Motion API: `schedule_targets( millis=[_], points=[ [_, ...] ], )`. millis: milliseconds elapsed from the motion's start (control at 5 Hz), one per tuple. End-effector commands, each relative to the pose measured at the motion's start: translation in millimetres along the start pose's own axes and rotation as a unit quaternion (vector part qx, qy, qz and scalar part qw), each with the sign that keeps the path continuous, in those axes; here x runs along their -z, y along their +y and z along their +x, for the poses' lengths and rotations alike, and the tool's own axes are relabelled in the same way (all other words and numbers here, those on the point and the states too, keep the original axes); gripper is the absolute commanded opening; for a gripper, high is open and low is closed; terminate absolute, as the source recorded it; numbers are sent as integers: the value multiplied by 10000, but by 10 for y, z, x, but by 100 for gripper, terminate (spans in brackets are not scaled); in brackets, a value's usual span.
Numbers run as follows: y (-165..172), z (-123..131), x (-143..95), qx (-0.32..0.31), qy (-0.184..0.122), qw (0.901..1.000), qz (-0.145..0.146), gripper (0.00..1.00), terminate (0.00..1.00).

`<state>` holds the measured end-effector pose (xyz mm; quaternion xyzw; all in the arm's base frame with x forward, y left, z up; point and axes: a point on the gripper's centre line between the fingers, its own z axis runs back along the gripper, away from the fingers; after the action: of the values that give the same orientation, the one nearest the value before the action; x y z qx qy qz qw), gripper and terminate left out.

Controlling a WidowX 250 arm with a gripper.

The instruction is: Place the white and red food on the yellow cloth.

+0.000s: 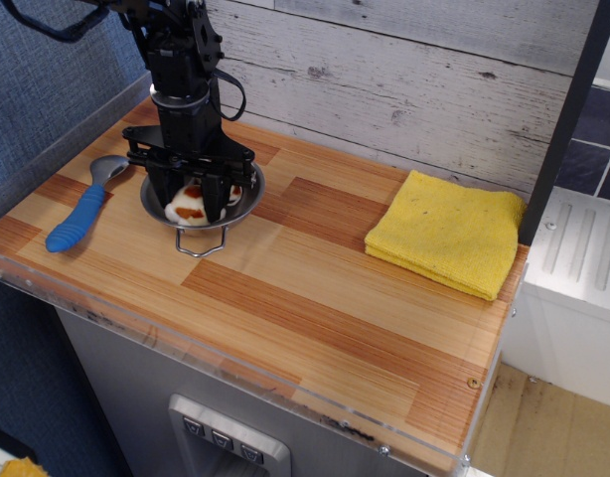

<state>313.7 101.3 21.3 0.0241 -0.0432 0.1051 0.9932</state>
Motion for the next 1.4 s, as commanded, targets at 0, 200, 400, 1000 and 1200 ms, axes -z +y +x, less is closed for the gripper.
schedule_targets(
  millis=[0, 200, 400, 1000, 1200],
  points=[
    [45, 155, -824, -246, -1074, 9939, 97, 0, 0],
    [-61, 230, -1129, -183, -1544, 9878, 75, 0, 0],
    [-347, 283, -1272, 207, -1752, 9843, 9, 0, 0],
    [-1360, 174, -1141, 1477, -1671, 9739, -431, 0, 0],
    [-1605, 135, -973, 1821, -1525, 9702, -474, 0, 0]
  ],
)
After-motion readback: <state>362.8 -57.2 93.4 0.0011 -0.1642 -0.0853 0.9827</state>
